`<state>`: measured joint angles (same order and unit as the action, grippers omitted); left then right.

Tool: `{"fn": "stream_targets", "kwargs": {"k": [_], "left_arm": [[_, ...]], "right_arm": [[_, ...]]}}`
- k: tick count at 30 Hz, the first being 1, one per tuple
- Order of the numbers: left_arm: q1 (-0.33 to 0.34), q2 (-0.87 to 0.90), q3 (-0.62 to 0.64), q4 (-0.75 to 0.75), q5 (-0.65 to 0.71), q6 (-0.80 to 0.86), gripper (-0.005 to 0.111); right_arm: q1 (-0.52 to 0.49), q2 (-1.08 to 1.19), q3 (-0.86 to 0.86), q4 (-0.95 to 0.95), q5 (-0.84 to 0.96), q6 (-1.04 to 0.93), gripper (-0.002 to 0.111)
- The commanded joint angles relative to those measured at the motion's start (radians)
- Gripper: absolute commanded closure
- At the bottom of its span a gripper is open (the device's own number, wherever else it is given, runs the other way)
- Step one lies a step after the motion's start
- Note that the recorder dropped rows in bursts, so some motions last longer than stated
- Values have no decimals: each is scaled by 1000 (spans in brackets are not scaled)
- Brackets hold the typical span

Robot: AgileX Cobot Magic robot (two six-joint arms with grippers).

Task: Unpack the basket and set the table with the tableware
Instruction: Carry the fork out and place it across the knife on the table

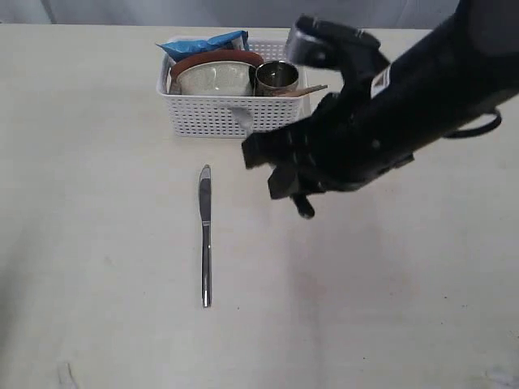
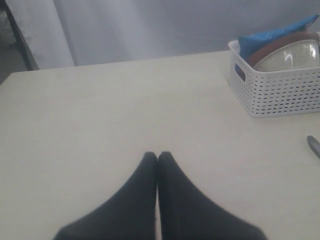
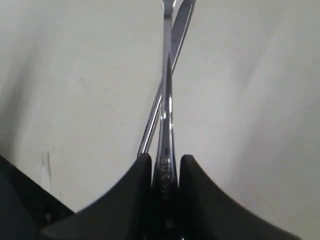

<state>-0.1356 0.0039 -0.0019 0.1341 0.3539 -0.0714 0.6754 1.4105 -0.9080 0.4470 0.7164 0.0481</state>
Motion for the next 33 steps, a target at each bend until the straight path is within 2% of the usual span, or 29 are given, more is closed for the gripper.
{"fn": "stream_targets", "kwargs": {"k": [1, 6, 16, 21, 30, 32, 33], "left_arm": [[-3, -4, 2, 0, -11, 3, 106], [-3, -4, 2, 0, -11, 3, 106], [-3, -4, 2, 0, -11, 3, 106], [-3, -4, 2, 0, -11, 3, 106], [-3, -4, 2, 0, -11, 3, 106], [-3, -4, 2, 0, -11, 3, 106], [-3, -4, 2, 0, -11, 3, 106]], "right_arm": [[51, 30, 88, 39, -118, -4, 109], [51, 128, 96, 140, -133, -41, 109], [51, 318, 96, 547, -101, -394, 109], [51, 354, 96, 550, -192, -415, 109], [48, 365, 64, 546, -188, -564, 108], [48, 394, 12, 546, -123, -586, 108], [39, 423, -23, 546, -31, -550, 108]]}}
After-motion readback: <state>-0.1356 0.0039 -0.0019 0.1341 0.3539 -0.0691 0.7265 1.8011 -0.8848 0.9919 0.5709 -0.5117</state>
